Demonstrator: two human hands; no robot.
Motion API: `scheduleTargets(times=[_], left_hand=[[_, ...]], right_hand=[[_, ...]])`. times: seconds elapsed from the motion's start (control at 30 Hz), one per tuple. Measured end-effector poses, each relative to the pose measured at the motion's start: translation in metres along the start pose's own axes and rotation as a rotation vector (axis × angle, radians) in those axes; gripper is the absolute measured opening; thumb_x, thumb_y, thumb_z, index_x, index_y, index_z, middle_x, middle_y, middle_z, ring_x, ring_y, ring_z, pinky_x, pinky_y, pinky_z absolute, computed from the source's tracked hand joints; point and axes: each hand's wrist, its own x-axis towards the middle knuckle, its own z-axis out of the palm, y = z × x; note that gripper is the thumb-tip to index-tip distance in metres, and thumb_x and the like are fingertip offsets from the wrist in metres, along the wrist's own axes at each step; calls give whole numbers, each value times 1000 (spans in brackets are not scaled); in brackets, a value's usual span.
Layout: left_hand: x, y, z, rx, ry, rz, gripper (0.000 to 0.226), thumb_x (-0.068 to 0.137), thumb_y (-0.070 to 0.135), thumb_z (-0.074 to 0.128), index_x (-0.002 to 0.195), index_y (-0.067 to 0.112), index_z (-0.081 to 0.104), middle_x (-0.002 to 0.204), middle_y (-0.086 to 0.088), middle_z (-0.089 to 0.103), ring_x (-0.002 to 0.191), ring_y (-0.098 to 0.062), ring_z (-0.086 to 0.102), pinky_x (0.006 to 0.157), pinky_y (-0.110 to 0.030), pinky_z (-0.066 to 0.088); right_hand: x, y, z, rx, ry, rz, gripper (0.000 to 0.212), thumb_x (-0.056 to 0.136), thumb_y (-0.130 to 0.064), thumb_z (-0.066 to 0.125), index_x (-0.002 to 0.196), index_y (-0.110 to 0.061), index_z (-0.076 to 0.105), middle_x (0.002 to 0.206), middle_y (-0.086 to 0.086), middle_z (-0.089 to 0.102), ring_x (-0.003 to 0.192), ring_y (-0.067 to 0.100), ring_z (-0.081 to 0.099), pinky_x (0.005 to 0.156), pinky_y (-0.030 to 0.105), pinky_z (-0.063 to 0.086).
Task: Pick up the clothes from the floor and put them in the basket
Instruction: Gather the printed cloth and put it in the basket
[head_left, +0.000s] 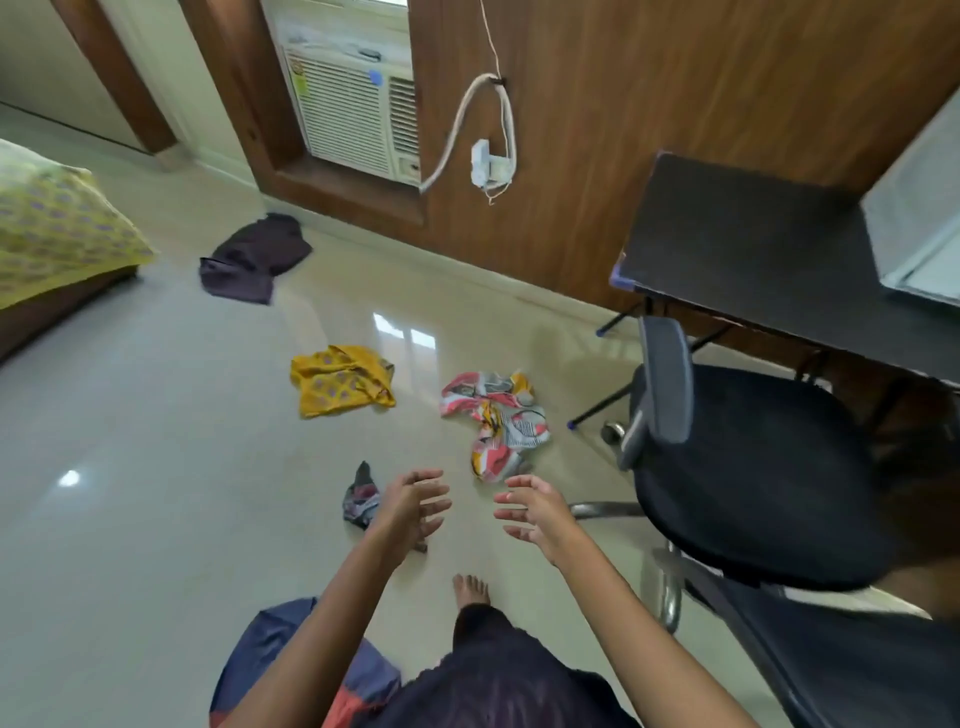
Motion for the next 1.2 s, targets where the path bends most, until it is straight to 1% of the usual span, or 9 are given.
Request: scheduleTargets(times=[0.17, 0.3, 0.63, 0.8, 0.9, 1.0, 1.07, 1.13, 1.2], left_hand=[[67, 67, 6, 60, 3, 7, 19, 89, 4, 48, 97, 18, 59, 87, -3, 63, 78, -17, 59, 68, -26, 43], [112, 113, 11, 46, 38, 33, 21, 88, 4, 49, 91, 22, 60, 88, -2, 63, 79, -16, 60, 68, -25, 43], [247, 197, 21, 83, 1, -76, 21, 89, 5, 48, 91, 22, 60, 90, -4, 63, 78, -15, 59, 68, -25, 42], [314, 221, 29, 63, -18, -129, 20, 89, 5, 49, 99, 20, 58, 87, -1, 62, 76, -13, 59, 66, -25, 41], [366, 215, 27, 44, 15, -186, 21, 91, 4, 47, 98, 20, 58, 90, -2, 63, 77, -14, 59, 68, -27, 42], [413, 195, 26, 32, 56, -255, 21, 92, 2, 44, 99, 17, 57, 91, -4, 61, 77, -15, 58, 66, -24, 43], [458, 166, 24, 47, 80, -303, 20, 92, 2, 45, 100, 17, 56, 88, -2, 60, 73, -13, 58, 62, -21, 44], [495, 139, 21, 62, 103, -345, 20, 92, 2, 46, 101, 16, 56, 89, -2, 59, 70, -12, 57, 55, -17, 46], [543, 98, 14, 63, 135, -380, 21, 91, 2, 48, 104, 15, 56, 96, -6, 59, 70, -12, 57, 49, -11, 49]], right_hand=[[66, -59, 1, 4, 34, 23, 15, 89, -1, 43, 93, -14, 49, 82, 5, 61, 64, 18, 57, 57, 26, 39], [113, -98, -8, -32, 80, 39, 16, 87, -1, 46, 90, -15, 52, 80, 4, 65, 65, 17, 60, 60, 27, 41], [226, -170, -2, -64, 171, 145, 13, 90, -3, 44, 95, -13, 51, 89, 6, 64, 67, 17, 58, 57, 25, 41], [293, -189, 1, -204, 196, 256, 12, 89, -4, 50, 97, -12, 51, 89, 7, 61, 70, 16, 57, 61, 28, 43], [359, -188, 6, -339, 213, 319, 18, 85, -4, 54, 98, -15, 49, 95, 6, 58, 75, 17, 59, 65, 32, 46], [423, -178, 15, -419, 223, 359, 30, 83, -4, 56, 111, -11, 46, 100, 7, 56, 74, 20, 61, 61, 30, 50], [481, -155, 20, -379, 184, 426, 46, 84, 0, 55, 126, -10, 40, 106, 9, 56, 61, 20, 58, 53, 28, 50], [528, -137, 23, -294, 140, 493, 59, 85, 2, 53, 137, -15, 29, 115, 11, 54, 57, 21, 58, 46, 25, 51], [587, -101, 21, -213, 107, 532, 72, 86, 0, 55, 144, -22, 19, 127, 16, 50, 62, 24, 60, 54, 29, 57]])
